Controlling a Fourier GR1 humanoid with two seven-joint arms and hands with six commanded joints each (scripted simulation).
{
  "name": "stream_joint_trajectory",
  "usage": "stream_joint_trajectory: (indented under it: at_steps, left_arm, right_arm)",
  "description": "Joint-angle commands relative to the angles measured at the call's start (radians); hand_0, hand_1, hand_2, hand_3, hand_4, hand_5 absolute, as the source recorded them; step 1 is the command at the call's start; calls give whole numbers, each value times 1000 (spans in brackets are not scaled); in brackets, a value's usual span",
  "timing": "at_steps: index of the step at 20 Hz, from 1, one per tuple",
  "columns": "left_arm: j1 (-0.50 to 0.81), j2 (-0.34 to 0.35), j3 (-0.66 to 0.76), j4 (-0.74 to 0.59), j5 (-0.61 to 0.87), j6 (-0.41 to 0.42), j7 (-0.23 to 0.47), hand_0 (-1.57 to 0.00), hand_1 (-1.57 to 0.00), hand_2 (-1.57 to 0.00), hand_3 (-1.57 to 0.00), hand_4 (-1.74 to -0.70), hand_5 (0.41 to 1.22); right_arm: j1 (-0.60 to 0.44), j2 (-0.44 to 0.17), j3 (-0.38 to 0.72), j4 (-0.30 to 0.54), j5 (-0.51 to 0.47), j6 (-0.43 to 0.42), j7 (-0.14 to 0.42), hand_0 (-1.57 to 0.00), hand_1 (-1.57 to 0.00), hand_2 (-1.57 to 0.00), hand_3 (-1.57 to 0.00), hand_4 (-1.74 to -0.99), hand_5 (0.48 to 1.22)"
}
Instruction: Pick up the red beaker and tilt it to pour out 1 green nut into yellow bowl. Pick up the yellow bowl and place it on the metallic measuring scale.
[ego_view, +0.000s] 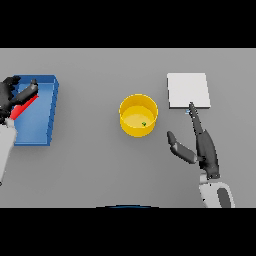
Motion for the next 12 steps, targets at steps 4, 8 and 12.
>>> stream_joint_trajectory:
  at_steps: [4,8,12]
  left_arm:
    - [-7,-3,5,38,6,1,-48,-161,-133,-136,-128,-796,649]
    - [-23,-9,1,42,-7,25,-83,-65,-54,-55,-52,-763,657]
    - [-16,-6,1,24,2,19,-97,-26,-21,-22,-21,-743,664]
  right_arm:
    - [-6,-5,2,-10,7,-1,19,1,1,1,1,-1019,643]
    - [-65,-69,29,18,45,67,61,1,1,1,1,-1005,669]
    - [-224,-220,101,77,184,182,118,1,1,1,1,-1094,677]
